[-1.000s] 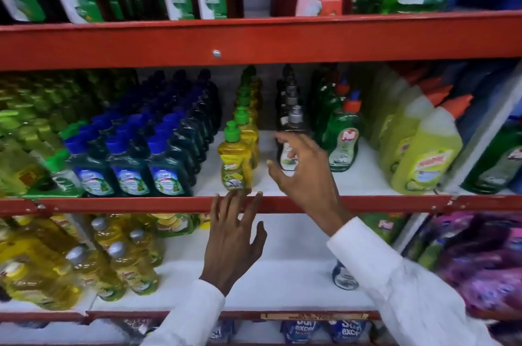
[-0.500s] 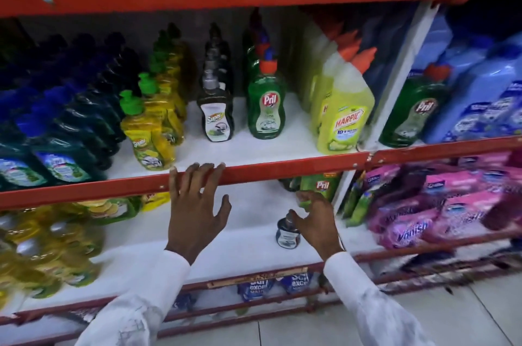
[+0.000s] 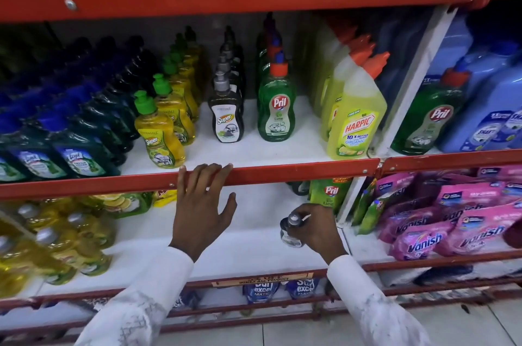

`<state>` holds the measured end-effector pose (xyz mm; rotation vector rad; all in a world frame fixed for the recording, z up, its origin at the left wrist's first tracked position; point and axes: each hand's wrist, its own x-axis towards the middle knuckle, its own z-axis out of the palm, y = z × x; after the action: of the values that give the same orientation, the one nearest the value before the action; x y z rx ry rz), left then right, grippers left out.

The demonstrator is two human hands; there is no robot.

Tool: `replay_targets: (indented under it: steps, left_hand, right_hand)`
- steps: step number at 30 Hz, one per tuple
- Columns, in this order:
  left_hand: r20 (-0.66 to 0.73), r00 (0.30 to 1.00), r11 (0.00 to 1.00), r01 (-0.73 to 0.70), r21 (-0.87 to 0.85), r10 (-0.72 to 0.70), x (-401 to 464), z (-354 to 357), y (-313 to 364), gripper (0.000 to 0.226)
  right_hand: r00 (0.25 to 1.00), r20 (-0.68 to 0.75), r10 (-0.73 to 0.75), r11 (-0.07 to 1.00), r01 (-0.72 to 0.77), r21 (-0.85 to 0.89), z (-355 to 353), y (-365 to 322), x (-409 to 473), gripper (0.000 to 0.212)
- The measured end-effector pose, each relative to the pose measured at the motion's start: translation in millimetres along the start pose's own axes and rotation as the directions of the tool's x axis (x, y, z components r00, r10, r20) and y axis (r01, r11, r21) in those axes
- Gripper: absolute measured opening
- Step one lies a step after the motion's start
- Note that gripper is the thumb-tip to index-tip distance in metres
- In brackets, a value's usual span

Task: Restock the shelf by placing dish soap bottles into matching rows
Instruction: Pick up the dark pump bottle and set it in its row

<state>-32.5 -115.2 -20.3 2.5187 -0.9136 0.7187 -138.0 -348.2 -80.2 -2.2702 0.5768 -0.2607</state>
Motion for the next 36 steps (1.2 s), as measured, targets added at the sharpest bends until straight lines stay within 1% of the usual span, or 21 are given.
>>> replay_targets:
  steps: [2, 4, 6, 9, 13, 16, 19, 24, 26, 28, 31, 34, 36]
  left_hand:
    - [-0.011, 1.0, 1.0, -0.018, -0.008, 0.018, -1, -1, -5, 0.054]
    - [-0.035, 0.999, 0.999, -0.009, -0.04, 0.007, -3, -2, -15, 0.053]
    - [-0.048, 0.999, 0.998, 0.007, -0.063, -0.01, -5, -5, -24, 0.052]
    - [-0.046, 0.999, 0.998, -0.003, -0.066, 0.0, -7, -7, -28, 0.052]
    - [-0.063, 0.997, 0.993, 0.025, -0.118, -0.032, -5, -9, -26, 0.051]
    - [-0.039, 0.998, 0.985, 0.041, -0.165, -0.048, -6, -9, -27, 0.051]
    - [-0.027, 0.999, 0.979, 0.035, -0.203, -0.041, -7, -8, -28, 0.054]
    - [0.004, 0.998, 0.966, 0.058, -0.25, -0.059, -7, -10, -28, 0.055]
    - [0.006, 0.998, 0.965, 0.058, -0.256, -0.058, -6, -9, -28, 0.056]
    - [0.005, 0.998, 0.963, 0.06, -0.264, -0.06, -7, -8, -29, 0.056]
    - [0.002, 0.999, 0.968, 0.051, -0.247, -0.052, -6, -7, -29, 0.057]
    - [-0.01, 0.999, 0.973, 0.045, -0.227, -0.048, -9, -6, -28, 0.057]
    - [-0.031, 0.998, 0.974, 0.045, -0.223, -0.053, -9, -5, -26, 0.057]
  right_hand:
    - [0.999, -0.008, -0.044, 0.998, 0.044, 0.045, -23, -28, -7, 0.019]
    - [0.996, -0.031, -0.08, 0.993, 0.083, 0.087, -52, -61, -15, 0.025]
    - [0.993, -0.051, -0.11, 0.979, 0.117, 0.165, -78, -97, -23, 0.026]
    - [0.984, -0.05, -0.173, 0.941, 0.18, 0.288, -109, -148, -26, 0.027]
    - [0.959, -0.101, -0.265, 0.906, 0.283, 0.314, -122, -207, -5, 0.034]
    - [0.943, -0.146, -0.3, 0.907, 0.329, 0.263, -113, -237, 19, 0.039]
    - [0.949, -0.135, -0.286, 0.929, 0.309, 0.205, -98, -255, 39, 0.031]
    - [0.963, -0.079, -0.256, 0.962, 0.262, 0.078, -71, -266, 65, 0.033]
    - [0.97, -0.068, -0.233, 0.968, 0.237, 0.076, -63, -266, 74, 0.033]
    - [0.974, -0.064, -0.216, 0.971, 0.221, 0.089, -59, -266, 79, 0.027]
    - [0.973, -0.04, -0.227, 0.97, 0.229, 0.077, -58, -269, 79, 0.025]
    - [0.971, -0.011, -0.241, 0.968, 0.241, 0.071, -58, -272, 77, 0.035]
    - [0.967, -0.018, -0.253, 0.964, 0.254, 0.074, -58, -269, 75, 0.037]
